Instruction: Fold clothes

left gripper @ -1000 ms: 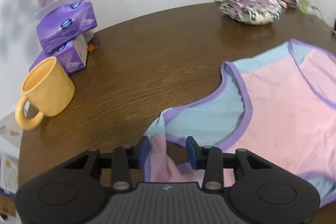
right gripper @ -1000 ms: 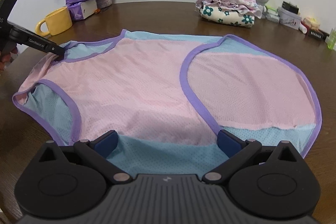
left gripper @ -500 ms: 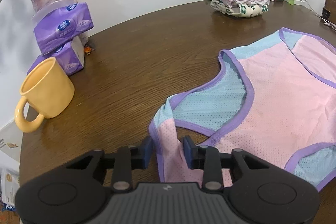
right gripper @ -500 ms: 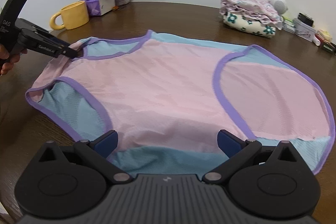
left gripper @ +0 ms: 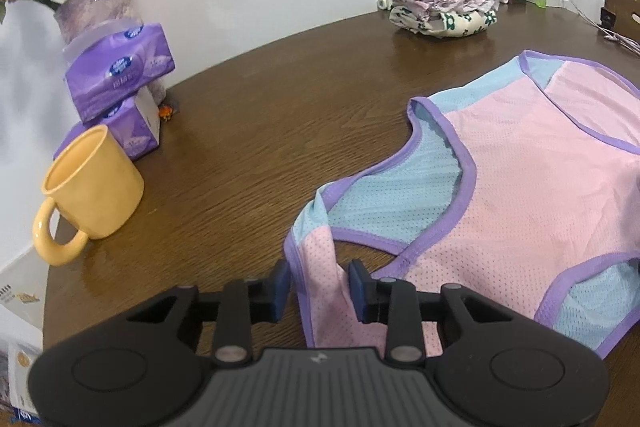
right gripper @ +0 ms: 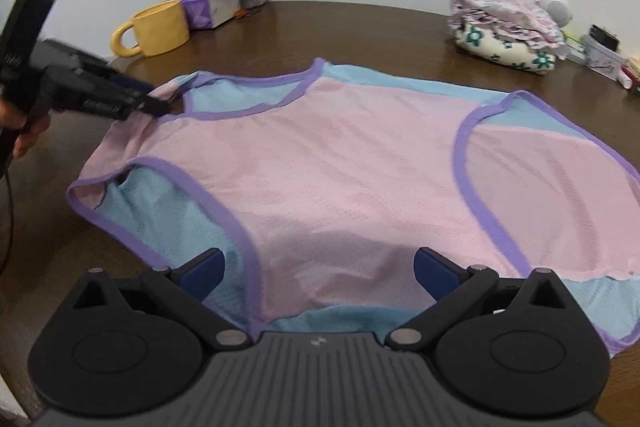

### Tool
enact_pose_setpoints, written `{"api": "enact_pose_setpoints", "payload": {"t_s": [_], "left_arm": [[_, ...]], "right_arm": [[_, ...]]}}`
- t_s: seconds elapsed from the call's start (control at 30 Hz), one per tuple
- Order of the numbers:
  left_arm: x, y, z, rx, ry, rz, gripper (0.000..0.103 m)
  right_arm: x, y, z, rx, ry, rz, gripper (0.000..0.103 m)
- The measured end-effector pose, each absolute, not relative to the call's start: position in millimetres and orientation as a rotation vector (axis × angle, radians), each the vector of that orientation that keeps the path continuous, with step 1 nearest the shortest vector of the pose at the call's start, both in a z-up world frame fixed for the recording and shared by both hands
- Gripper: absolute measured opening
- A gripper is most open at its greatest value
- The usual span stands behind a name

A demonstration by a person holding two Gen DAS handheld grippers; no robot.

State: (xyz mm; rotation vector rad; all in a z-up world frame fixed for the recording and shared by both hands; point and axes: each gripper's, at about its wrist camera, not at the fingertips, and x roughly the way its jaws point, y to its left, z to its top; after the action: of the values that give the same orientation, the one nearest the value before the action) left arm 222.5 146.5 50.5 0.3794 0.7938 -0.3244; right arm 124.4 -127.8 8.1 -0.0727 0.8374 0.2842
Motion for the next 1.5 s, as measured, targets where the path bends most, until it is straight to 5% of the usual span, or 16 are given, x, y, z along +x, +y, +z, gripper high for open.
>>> {"api": "enact_pose_setpoints", "payload": {"t_s": [0.33,0.93,0.97,1.07,1.13,1.5], "left_arm": [[203.2,141.2,47.9,0.358,0.755,-0.269,0.038],[202.2,139.0,44.0,0.362,0.752,-0.254,0.037],[202.1,138.6,44.1,0.364,0.753,-0.255,0.036],[202.7,138.2,45.2,0.361,0.757,-0.253,0.010],[203.7,138.8,47.6,0.357,0.750,-0.230,0.005],[237.0,120.4,70.7,0.366,0.738,-0.280,0.020]], "right_arm": [[149.4,-166.4,5.1,-0.015,0.847,0.168,0.103],[175.9,-161.9,-4.6,-0.061,0.860,0.163,0.102],[176.1,-162.0,-4.9,-0.062,0.858,0.162,0.103],[176.4,-162.3,-5.6,-0.062,0.854,0.161,0.102],[176.1,-162.2,-5.6,-0.063,0.855,0.162,0.102],[175.6,-162.2,-5.7,-0.069,0.857,0.167,0.102]]}}
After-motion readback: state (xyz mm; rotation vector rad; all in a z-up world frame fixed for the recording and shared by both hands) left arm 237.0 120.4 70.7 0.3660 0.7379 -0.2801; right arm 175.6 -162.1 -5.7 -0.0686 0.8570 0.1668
